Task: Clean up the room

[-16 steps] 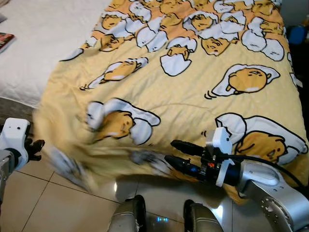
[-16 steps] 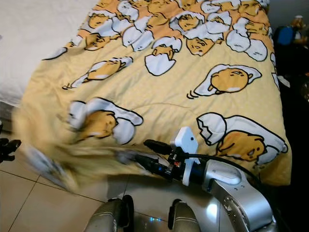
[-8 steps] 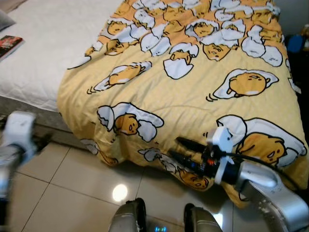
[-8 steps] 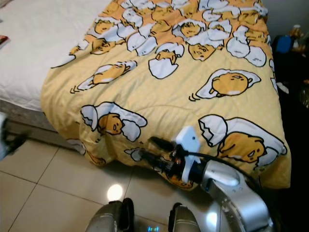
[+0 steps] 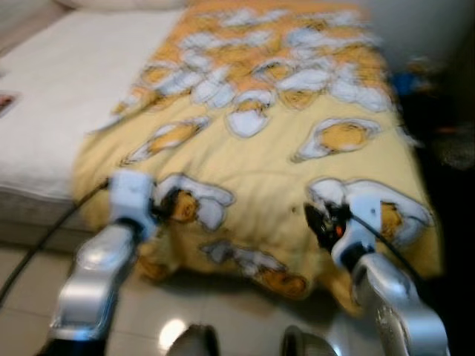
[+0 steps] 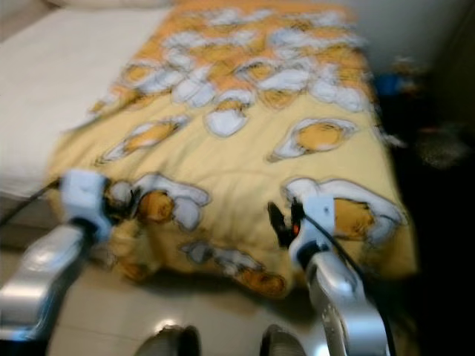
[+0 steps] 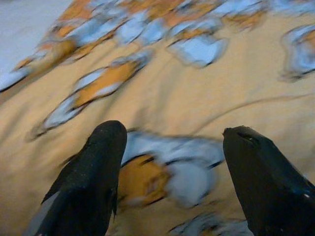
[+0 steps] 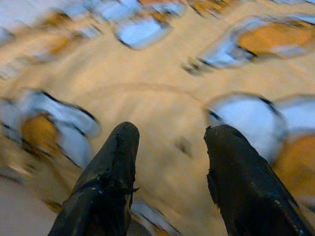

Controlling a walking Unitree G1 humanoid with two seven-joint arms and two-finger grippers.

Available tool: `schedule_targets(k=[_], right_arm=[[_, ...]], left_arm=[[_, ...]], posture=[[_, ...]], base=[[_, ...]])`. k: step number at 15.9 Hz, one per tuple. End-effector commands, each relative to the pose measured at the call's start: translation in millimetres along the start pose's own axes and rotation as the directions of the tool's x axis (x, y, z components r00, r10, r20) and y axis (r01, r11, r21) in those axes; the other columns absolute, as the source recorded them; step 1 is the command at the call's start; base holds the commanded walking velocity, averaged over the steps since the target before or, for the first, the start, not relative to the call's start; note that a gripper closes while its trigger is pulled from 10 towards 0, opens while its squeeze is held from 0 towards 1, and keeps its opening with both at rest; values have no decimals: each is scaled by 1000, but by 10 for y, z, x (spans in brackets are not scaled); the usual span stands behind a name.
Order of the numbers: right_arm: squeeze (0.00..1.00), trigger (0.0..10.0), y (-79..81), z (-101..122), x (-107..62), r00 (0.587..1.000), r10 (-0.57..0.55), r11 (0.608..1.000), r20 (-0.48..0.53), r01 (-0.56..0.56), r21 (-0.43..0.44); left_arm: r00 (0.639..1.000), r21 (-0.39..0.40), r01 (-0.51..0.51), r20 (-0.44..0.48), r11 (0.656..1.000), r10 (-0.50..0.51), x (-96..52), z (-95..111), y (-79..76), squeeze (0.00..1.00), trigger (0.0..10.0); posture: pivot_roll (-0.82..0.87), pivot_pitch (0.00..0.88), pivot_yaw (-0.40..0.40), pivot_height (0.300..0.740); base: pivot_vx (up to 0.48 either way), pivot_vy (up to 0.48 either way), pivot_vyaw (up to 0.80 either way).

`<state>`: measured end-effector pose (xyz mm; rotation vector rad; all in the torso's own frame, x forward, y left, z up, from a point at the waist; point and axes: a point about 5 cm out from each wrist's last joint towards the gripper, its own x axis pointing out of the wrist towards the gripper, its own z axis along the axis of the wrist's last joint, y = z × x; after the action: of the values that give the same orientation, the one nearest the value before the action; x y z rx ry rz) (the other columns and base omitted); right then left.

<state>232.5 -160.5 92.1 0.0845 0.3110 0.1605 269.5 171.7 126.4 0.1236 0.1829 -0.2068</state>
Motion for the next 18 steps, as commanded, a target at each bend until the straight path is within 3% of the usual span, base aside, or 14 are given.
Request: schedule_targets(k=[1, 3, 5, 13, 18], right_arm=[[0, 10000, -28, 35, 6, 1000, -30, 999, 10, 30, -23], [0, 10000, -19, 29, -8, 998, -58, 998, 11, 58, -17], [0, 10000, -7, 37, -14, 998, -65, 998, 4, 65, -22], [0, 10000, -75, 70, 12, 994, -111, 993, 9, 112, -38], [0, 10000, -109, 83, 51, 992, -123, 992, 15, 124, -40]], left_arm=[[1000, 37, -24, -12, 999, 24, -36, -33, -13, 0, 10000], [1000, 64, -1, 20, 998, 0, -20, -9, -151, 0, 10000], [999, 34, 5, 39, 999, -6, -10, 21, -222, 0, 10000], [999, 5, -17, 35, 1000, 16, -28, -19, -179, 0, 10000], [999, -18, -15, 31, 1000, 15, -45, -29, -184, 0, 10000]], posture=[[-93, 25, 63, 740], [-101, 15, 54, 740], [-105, 10, 41, 740], [-104, 0, 19, 740], [-93, 0, 9, 740]], base=[[0, 0, -763], [0, 0, -766], [0, 0, -763], [0, 0, -781], [293, 0, -781]])
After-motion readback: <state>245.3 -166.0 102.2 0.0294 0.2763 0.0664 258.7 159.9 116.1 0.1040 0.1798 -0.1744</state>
